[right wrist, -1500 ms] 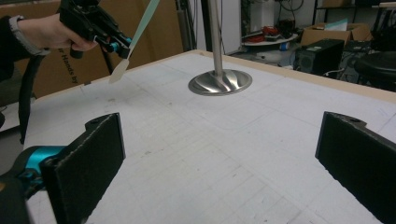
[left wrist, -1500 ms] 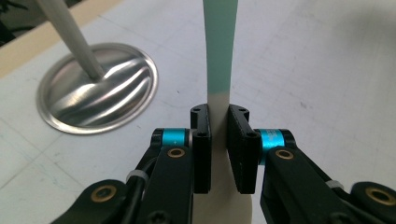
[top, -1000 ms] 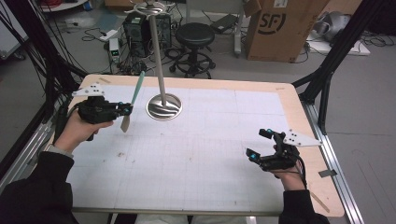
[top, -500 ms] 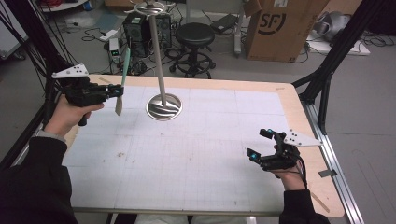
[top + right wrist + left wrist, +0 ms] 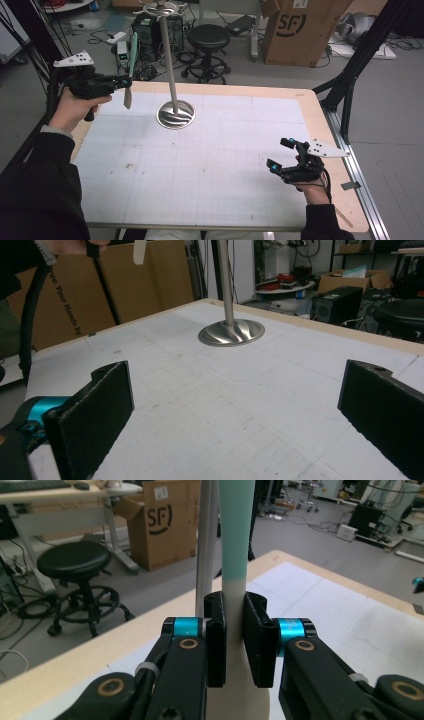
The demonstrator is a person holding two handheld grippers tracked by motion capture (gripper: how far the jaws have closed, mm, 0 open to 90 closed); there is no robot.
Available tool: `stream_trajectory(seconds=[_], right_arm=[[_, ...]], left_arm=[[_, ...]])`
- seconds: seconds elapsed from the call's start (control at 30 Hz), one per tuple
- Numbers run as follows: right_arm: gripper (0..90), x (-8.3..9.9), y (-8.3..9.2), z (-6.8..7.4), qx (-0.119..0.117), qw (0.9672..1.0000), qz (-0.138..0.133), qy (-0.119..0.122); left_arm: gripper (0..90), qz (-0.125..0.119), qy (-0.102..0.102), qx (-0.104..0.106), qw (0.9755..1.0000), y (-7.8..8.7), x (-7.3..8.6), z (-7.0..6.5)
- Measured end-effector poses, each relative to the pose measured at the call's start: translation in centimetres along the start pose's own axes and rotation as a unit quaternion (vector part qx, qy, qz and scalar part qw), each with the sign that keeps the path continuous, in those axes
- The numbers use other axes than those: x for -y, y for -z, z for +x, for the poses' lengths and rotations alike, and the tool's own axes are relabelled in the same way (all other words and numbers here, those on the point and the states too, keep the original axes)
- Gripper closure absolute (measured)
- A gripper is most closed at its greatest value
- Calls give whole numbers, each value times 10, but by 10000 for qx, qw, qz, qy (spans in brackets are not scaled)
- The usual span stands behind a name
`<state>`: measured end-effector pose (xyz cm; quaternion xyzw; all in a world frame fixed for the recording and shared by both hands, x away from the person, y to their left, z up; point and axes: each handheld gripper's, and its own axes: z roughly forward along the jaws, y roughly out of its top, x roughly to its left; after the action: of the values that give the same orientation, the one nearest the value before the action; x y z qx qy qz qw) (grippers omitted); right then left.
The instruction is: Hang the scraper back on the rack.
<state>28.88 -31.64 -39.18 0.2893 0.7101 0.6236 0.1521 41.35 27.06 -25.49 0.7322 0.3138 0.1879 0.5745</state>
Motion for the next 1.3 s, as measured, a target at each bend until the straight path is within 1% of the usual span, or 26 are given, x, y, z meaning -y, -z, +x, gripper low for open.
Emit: stream_trajectory(seconds=[0.13,0.23,0.43,0.53,0.6,0.67,0.7,0.77,0.8,0.87,0.93,1.0,1.13,1.3], right_arm=[[5,0,2,-1,13,10000,-46,1],[5,0,4,-1,36,10000,-50,-7],[5,0,7,-1,60,9999,-86,-29],[5,-1,8,-1,59,9999,-107,-26],[5,0,9,-1,69,9999,-91,-44],[5,0,9,-1,85,9999,-84,-22],[5,0,9,-1,95,9999,-74,0],[5,0,8,-1,120,9999,-26,56],[5,-1,8,-1,121,9999,5,62],[5,-1,7,0,102,9999,-7,88],[5,-1,8,0,85,9999,-11,81],[5,-2,9,0,87,9999,-35,78],[5,-2,10,0,77,9999,-39,65],[5,-2,10,-1,75,9999,-58,68]], left_arm=[[804,-126,-29,-89,9999,-2,-8,-1],[804,-191,-16,-104,9998,-2,-12,0],[805,-262,-39,-156,9995,0,-20,3],[805,-225,-42,-199,9995,1,-23,5],[805,-247,-38,-214,9995,1,-25,6],[805,-261,-63,-212,9994,0,-26,6],[804,-304,-60,-231,9993,0,-27,5],[805,-334,-91,-282,9990,-1,-28,4],[805,-305,-92,-330,9989,-1,-29,4],[805,-277,-90,-365,9989,-2,-29,5],[805,-317,-60,-359,9988,-2,-29,5],[805,-317,-116,-433,9985,-4,-29,4],[805,-388,-68,-462,9982,-5,-30,5],[804,-393,-28,-492,9980,-6,-29,8]])
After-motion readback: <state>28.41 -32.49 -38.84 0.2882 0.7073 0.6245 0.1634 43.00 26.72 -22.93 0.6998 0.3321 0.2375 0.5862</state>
